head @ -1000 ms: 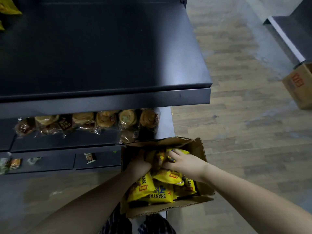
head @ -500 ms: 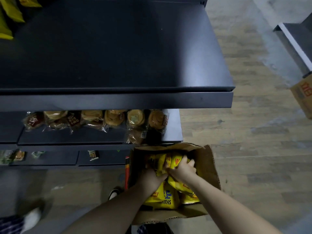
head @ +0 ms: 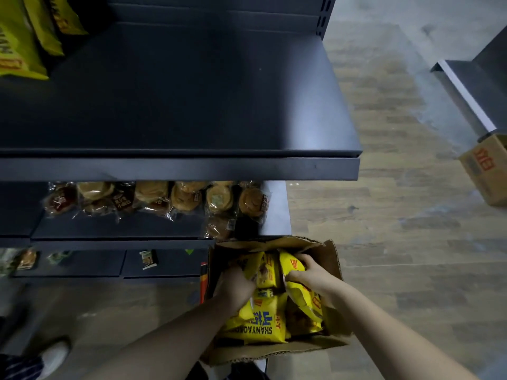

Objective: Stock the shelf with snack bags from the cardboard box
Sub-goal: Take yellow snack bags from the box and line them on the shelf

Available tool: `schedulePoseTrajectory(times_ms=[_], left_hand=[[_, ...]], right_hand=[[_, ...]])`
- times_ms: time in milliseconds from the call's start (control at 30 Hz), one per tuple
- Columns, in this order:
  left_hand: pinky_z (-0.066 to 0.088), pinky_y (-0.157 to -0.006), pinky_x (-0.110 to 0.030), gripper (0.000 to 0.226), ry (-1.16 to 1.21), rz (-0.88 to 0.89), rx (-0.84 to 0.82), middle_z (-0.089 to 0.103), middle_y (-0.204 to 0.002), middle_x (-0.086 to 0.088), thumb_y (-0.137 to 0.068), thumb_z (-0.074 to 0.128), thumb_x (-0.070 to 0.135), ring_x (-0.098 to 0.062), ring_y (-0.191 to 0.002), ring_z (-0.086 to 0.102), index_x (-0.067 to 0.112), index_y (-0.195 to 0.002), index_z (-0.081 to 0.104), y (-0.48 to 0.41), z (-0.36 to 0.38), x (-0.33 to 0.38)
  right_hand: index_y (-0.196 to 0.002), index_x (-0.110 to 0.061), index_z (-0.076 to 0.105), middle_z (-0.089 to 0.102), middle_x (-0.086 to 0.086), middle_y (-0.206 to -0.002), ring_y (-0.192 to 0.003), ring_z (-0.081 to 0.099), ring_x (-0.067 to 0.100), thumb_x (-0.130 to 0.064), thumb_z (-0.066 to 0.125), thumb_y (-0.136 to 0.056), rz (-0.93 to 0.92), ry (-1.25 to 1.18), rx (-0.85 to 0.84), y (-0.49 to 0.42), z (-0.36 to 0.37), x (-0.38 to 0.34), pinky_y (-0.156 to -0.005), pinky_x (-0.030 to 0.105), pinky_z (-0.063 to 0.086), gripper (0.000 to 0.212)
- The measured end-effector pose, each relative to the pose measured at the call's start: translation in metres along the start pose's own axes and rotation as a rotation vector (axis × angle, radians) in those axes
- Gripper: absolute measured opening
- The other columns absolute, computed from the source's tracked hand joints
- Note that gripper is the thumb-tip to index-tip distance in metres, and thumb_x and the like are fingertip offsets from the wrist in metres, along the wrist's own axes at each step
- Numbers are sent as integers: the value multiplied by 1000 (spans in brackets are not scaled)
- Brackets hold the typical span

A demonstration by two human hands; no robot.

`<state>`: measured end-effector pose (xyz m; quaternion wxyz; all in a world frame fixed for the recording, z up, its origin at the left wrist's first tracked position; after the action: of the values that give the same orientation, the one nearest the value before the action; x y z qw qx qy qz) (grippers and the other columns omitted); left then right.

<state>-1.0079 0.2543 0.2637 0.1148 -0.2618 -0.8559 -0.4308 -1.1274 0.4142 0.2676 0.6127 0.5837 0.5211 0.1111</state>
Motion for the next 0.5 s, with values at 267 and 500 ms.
schedulePoseTrajectory(times_ms=[267, 500], left_hand=[[53, -55, -22, 44, 636, 86, -388, 74, -79, -5, -59, 71, 17, -18, -69, 72, 10, -103, 65, 34, -31, 20], [52, -88, -41, 45, 952, 31, -452, 63, -123, -16, -88, 63, 30, -32, -110, 63, 12, -129, 54, 65, -33, 54]], right_hand=[[-131, -25, 50, 65, 16, -122, -109, 63, 37, -13, 67, -86, -47, -464, -364, 53, -3, 1, -92, 50, 51, 50], [-129, -23, 55, 66, 9, -122, -112, 63, 28, -41, 53, -94, -139, -560, -285, 88, 17, -17, -99, 45, 49, 40]])
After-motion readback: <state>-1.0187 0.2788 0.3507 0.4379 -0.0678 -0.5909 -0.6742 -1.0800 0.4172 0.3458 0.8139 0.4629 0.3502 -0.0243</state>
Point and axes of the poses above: each hand's wrist, its own y-axis away from the middle knuckle, its own z-axis out of the palm, x = y × z, the point moved 4 cm from there along -y, towards the middle knuckle
